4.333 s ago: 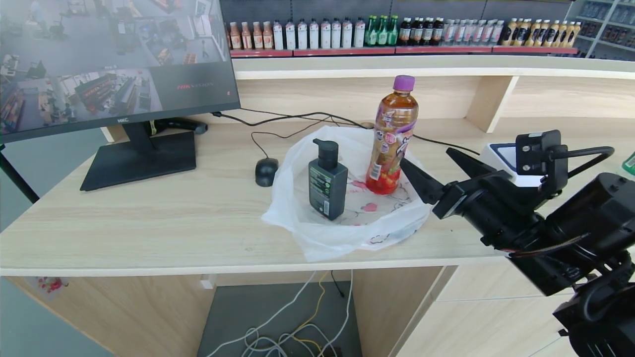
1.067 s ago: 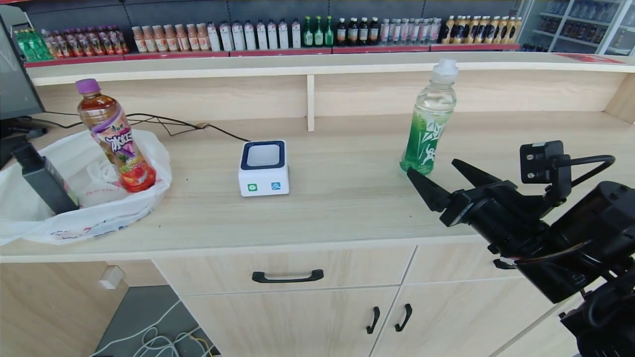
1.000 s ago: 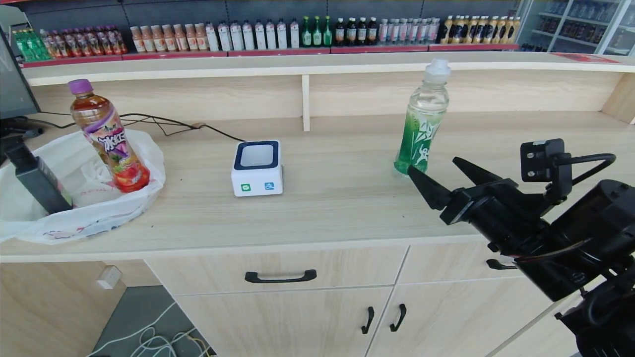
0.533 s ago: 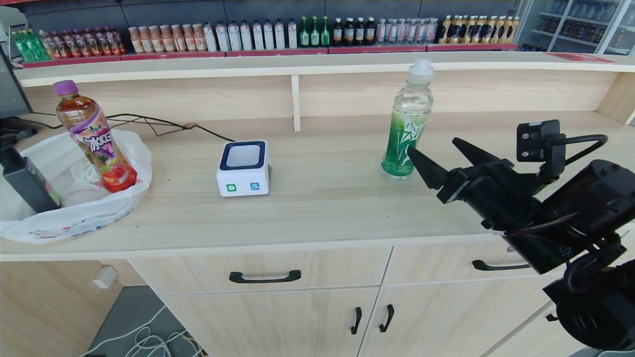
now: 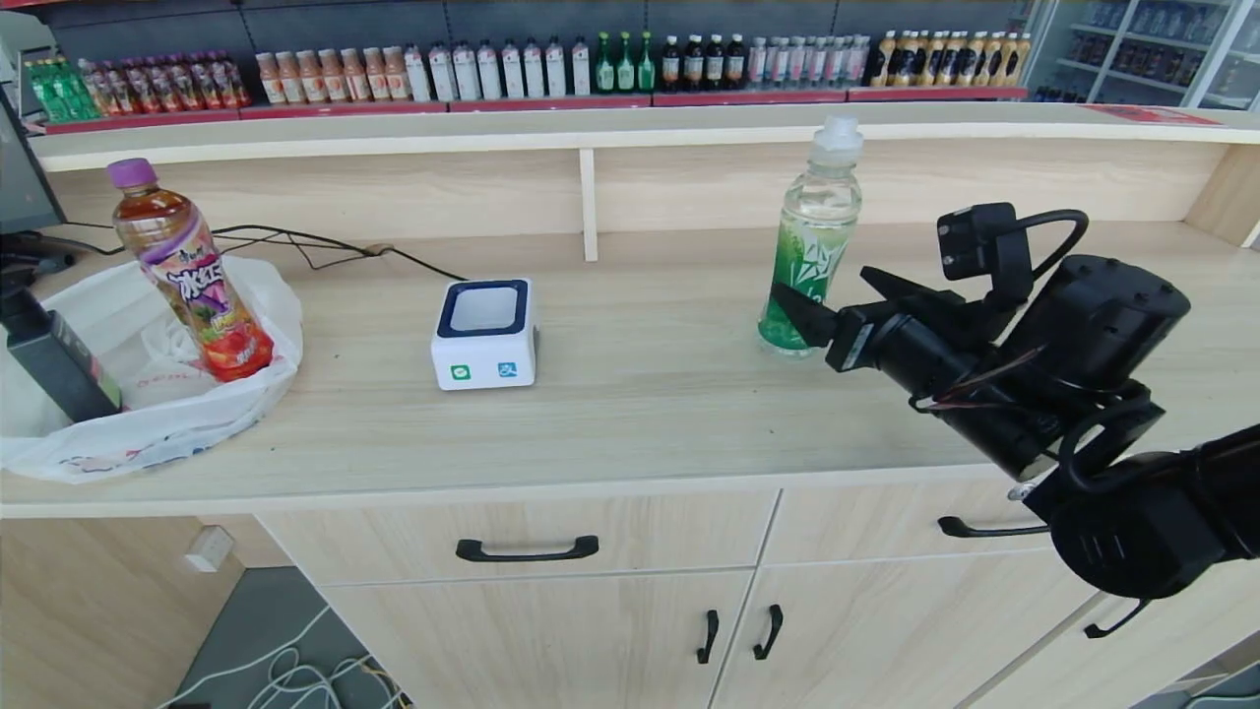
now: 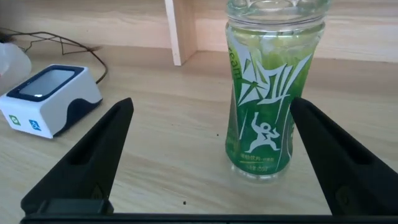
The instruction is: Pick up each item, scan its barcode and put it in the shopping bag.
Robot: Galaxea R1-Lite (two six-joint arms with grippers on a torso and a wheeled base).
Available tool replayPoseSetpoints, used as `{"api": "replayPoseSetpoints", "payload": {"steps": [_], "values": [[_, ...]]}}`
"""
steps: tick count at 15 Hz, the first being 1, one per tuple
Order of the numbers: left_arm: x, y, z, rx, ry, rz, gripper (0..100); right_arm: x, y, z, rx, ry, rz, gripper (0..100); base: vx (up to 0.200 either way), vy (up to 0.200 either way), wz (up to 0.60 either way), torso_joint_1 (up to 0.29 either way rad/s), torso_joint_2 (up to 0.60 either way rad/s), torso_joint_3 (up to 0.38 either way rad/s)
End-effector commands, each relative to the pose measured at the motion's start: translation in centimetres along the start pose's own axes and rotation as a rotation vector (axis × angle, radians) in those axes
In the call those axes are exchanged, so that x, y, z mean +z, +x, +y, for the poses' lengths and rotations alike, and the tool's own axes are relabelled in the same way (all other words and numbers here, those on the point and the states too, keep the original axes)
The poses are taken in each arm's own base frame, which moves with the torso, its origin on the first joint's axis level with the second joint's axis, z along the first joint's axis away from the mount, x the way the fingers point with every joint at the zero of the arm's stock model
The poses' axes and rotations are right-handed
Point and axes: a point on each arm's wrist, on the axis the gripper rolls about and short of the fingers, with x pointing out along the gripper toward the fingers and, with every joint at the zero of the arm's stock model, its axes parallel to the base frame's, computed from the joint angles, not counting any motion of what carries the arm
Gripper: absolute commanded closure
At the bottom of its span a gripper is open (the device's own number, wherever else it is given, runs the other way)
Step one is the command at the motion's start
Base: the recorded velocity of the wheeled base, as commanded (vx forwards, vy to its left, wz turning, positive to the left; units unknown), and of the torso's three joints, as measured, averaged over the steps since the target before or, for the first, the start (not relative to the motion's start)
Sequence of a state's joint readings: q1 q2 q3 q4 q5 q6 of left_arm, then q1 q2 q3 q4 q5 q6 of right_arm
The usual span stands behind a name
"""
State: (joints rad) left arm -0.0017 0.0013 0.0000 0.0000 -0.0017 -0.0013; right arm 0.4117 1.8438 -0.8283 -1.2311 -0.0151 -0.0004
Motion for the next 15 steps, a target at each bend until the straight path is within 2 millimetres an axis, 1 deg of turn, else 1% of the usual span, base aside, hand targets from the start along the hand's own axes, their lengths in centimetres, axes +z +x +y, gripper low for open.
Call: {"api": "replayPoseSetpoints", "payload": {"steps": [1, 3, 4, 5, 15], "values": [[0.0, 0.0, 0.0, 0.000, 0.000, 0.000, 0, -0.5, 1.2, 0.0, -0.015, -0.006, 0.008, 0, 0.000, 0.000, 0.00, 0.000, 0.00, 0.000], [0.0, 0.0, 0.0, 0.000, 0.000, 0.000, 0, -0.7, 2.0, -0.6, -0.068, -0.009, 0.002, 0, 0.000, 0.000, 0.00, 0.000, 0.00, 0.000], [0.0, 0.0, 0.0, 0.000, 0.000, 0.000, 0, -0.7, 2.0, -0.6, -0.068, -0.009, 0.002, 0, 0.000, 0.000, 0.00, 0.000, 0.00, 0.000], [0.0, 0.0, 0.0, 0.000, 0.000, 0.000, 0, -1.2, 2.4, -0.8, -0.092, -0.006, 0.008, 0, 0.000, 0.000, 0.00, 0.000, 0.00, 0.000], [0.0, 0.0, 0.0, 0.000, 0.000, 0.000, 0, -3.7, 5.4, -0.8, -0.091, -0.004, 0.016, 0, 0.000, 0.000, 0.00, 0.000, 0.00, 0.000]]}}
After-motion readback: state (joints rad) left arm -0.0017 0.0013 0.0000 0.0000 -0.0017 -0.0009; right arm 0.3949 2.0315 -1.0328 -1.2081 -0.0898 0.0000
